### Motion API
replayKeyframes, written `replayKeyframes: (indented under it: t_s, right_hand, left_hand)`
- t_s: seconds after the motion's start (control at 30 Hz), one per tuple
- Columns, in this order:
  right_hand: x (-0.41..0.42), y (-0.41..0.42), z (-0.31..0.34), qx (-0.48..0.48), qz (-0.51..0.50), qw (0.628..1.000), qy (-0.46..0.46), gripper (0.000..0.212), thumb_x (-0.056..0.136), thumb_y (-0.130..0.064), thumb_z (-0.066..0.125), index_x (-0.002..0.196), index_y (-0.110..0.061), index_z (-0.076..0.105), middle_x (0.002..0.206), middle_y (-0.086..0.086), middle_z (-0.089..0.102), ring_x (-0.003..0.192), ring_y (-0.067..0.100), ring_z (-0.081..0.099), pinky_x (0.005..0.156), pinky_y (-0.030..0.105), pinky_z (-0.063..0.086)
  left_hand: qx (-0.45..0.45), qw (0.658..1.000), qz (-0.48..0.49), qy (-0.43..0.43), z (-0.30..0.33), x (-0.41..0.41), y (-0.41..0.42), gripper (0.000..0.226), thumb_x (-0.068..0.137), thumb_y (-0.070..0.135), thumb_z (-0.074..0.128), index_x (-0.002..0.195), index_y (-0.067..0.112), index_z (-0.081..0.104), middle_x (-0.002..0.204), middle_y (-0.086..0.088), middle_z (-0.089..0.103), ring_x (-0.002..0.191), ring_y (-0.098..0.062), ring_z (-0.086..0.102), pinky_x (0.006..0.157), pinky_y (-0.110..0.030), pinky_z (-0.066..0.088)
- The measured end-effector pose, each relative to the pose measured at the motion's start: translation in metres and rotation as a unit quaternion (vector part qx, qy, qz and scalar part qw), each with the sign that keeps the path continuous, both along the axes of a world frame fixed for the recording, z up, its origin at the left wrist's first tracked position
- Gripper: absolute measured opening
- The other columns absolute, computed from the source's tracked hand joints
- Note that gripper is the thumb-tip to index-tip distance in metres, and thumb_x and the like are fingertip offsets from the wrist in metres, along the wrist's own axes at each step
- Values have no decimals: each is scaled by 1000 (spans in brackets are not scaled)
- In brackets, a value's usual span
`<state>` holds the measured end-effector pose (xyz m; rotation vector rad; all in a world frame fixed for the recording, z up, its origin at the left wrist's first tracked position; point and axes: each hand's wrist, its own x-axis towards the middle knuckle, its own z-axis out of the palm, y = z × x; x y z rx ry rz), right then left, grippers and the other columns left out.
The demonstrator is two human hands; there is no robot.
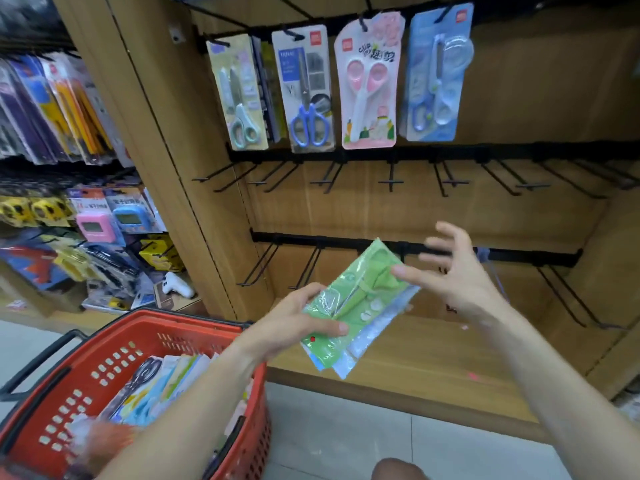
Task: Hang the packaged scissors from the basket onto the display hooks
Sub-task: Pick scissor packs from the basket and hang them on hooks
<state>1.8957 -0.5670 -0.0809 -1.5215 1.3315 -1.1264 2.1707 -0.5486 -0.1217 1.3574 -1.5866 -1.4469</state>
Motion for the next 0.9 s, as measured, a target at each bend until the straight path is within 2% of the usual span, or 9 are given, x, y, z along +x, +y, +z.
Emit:
replayKeyframes:
  t_s: [0.07,0.17,0.23,0.27,0.33,0.5,0.67,0.83,0.9]
  right_hand:
    - [-12,-5,25,-169,92,956,221,127,52,-70,90,157,-32,29,156,-6,33,144,10,36,119,38,37]
    - [6,-14,50,-279,231,746,559,145,48,-89,77,163,-25,17,165,-2,28,156,20,17,128,41,20]
    - [24,-20,51,-259,273,660,650,154,49,-86,79,164,-19,3,160,2,37,148,25,34,123,39,30]
    - [30,-21,50,-243,281,650,663,156,49,-83,82,163,-20,-5,153,3,45,136,26,47,112,39,41]
    - [29,-24,46,-221,274,692,631,154,51,-76,87,159,-27,-11,136,2,59,112,26,62,89,40,52]
    - [11,-19,25,-227,198,810,503,132,52,-62,84,155,-31,9,115,-12,61,101,21,63,79,39,51]
    - [6,-10,7,-179,94,919,340,89,50,-48,82,121,-36,30,81,-16,58,72,7,60,57,27,46]
    - [7,-2,7,-109,-2,983,149,71,55,-37,92,104,-29,41,86,-11,64,74,0,63,55,18,49]
    - [7,-4,12,-87,-50,993,69,70,56,-33,95,104,-26,45,91,-10,65,78,0,64,60,17,51]
  left_hand:
    - [-3,996,-43,-74,14,0,-11,48,79,12,90,119,15,65,114,-8,77,103,-29,76,97,-50,59]
    - [-4,981,-102,-165,42,-14,-26,50,78,13,91,120,14,64,106,-2,77,89,-14,76,78,-32,62]
    - [-15,970,-137,-200,64,-27,-33,62,77,17,91,132,17,62,123,2,74,107,-11,73,93,-31,59]
    - [-22,964,-152,-215,75,-32,-36,69,77,19,92,139,20,60,132,5,71,118,-10,69,102,-31,56]
    - [-23,955,-178,-237,94,-39,-42,65,81,16,89,140,20,62,136,4,71,123,-13,67,106,-30,54]
    - [12,961,-174,-214,116,-50,-56,28,84,4,82,111,5,74,104,-8,80,92,-21,77,76,-26,58]
    - [1,979,-125,-162,128,-72,-61,20,82,19,86,99,12,78,100,-5,81,90,-21,77,82,-31,57]
    - [26,996,-22,82,105,-70,-57,89,72,85,69,123,12,73,122,-8,70,107,-28,65,100,-39,46]
    - [8,994,-13,107,81,-70,-50,92,64,86,75,133,25,69,125,-1,71,108,-23,68,102,-43,51]
